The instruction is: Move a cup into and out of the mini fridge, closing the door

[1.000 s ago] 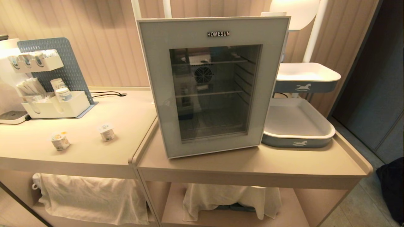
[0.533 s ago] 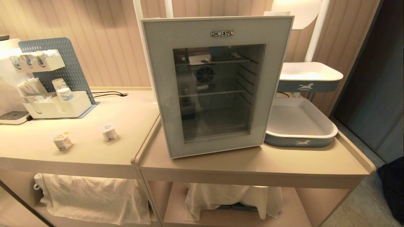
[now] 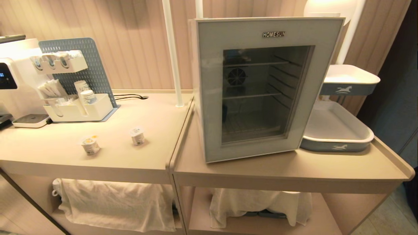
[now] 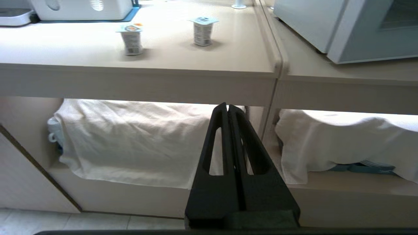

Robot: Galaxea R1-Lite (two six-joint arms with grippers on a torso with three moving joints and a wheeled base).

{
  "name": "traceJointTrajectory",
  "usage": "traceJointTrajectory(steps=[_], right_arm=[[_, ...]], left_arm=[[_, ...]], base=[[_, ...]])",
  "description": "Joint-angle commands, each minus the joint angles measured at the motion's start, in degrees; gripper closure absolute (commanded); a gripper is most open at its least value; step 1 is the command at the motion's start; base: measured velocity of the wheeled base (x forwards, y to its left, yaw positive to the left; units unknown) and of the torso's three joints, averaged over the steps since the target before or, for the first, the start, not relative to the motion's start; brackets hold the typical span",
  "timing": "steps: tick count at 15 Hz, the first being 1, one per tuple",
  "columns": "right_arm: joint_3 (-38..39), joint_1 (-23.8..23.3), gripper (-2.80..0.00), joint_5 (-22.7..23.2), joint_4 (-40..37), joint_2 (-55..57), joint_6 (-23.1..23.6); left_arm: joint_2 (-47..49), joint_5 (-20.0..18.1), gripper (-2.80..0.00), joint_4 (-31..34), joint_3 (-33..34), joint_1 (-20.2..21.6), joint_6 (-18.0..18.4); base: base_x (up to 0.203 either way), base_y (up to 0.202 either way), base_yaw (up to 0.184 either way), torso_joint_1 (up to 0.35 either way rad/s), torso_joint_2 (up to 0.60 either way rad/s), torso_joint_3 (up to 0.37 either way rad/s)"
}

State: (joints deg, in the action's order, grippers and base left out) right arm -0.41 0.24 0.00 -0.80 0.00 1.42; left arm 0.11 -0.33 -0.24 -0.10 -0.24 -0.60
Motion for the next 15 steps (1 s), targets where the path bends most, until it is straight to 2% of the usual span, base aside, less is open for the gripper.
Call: traceJointTrajectory(steps=[1, 15], right_arm=[[0.0, 0.0, 0.00, 0.0, 0.0, 0.2, -0.2], [0.0, 0.0, 0.00, 0.0, 0.0, 0.1, -0.5]], left_arm=[[0.0, 0.0, 0.00, 0.0, 0.0, 0.0, 0.0], [0.0, 0.0, 0.00, 0.0, 0.0, 0.0, 0.0]], base=[[0.000, 0.196, 0.001, 0.002, 0.00, -0.001], [0.000, 0.194, 0.001, 0.002, 0.00, 0.002]])
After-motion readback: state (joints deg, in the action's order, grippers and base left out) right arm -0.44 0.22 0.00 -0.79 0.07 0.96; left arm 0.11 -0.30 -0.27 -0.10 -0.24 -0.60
